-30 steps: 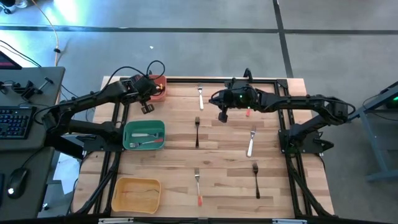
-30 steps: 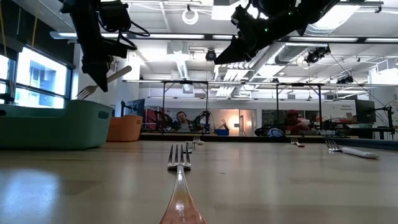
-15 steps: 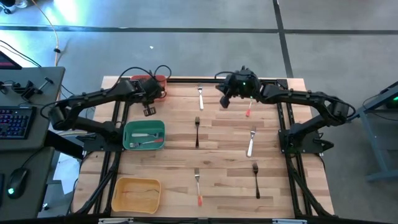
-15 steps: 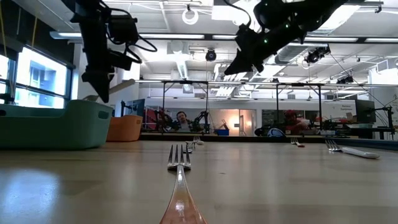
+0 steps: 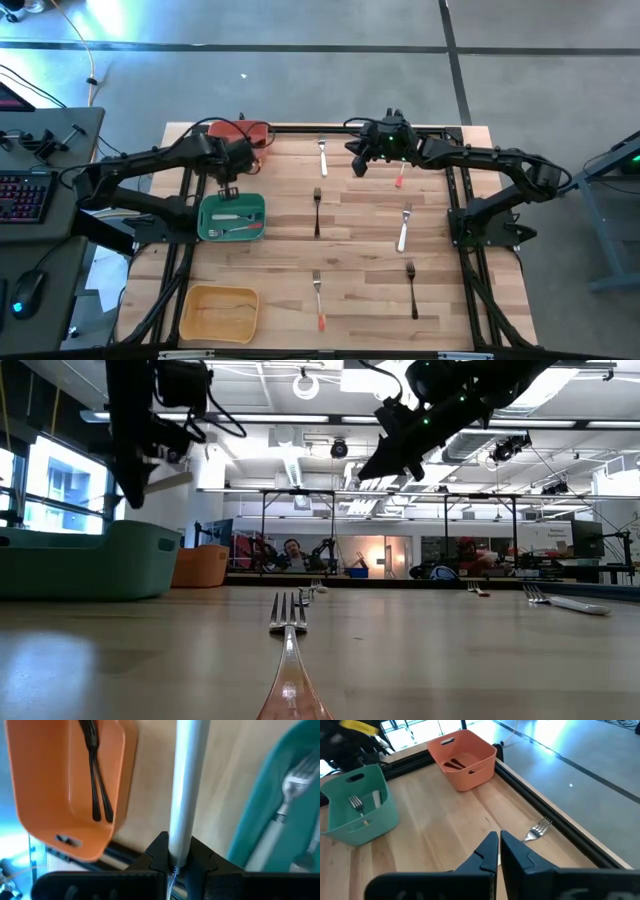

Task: Sort silverware by color (type)
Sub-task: Put the white fork into the green bin

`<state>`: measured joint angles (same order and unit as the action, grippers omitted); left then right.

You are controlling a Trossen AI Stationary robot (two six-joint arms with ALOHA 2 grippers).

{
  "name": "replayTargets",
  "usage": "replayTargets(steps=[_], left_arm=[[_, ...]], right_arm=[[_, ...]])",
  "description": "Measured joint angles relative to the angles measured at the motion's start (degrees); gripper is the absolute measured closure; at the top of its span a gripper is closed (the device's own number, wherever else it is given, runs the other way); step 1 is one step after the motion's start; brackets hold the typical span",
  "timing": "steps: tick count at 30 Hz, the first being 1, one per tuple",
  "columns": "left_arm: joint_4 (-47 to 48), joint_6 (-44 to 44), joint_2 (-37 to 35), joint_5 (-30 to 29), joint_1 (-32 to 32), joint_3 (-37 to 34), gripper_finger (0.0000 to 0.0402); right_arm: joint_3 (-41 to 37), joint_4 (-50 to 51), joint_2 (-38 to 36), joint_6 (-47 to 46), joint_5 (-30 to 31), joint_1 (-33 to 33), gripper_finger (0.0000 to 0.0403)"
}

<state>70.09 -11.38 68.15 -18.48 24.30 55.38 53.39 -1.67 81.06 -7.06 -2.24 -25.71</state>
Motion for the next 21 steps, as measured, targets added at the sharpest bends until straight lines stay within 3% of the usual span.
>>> replayTargets(steps=[5, 11, 21], left_arm=[[6.8, 6.9, -0.6, 0.7, -4.6, 4.8, 0.0383], [12.7, 9.2, -0.6, 9.7, -10.9, 5.6, 0.0383], [8.9, 9.7, -0.6, 15.7, -15.8, 1.5, 0.0383]], right_arm=[[0.0, 0.0, 0.0, 0.9, 0.0, 0.0, 0.0403], [0.0, 0.0, 0.0, 1.1, 0.0, 0.0, 0.0403], [0.0, 0.0, 0.0, 1.1, 0.0, 0.0, 0.0403]])
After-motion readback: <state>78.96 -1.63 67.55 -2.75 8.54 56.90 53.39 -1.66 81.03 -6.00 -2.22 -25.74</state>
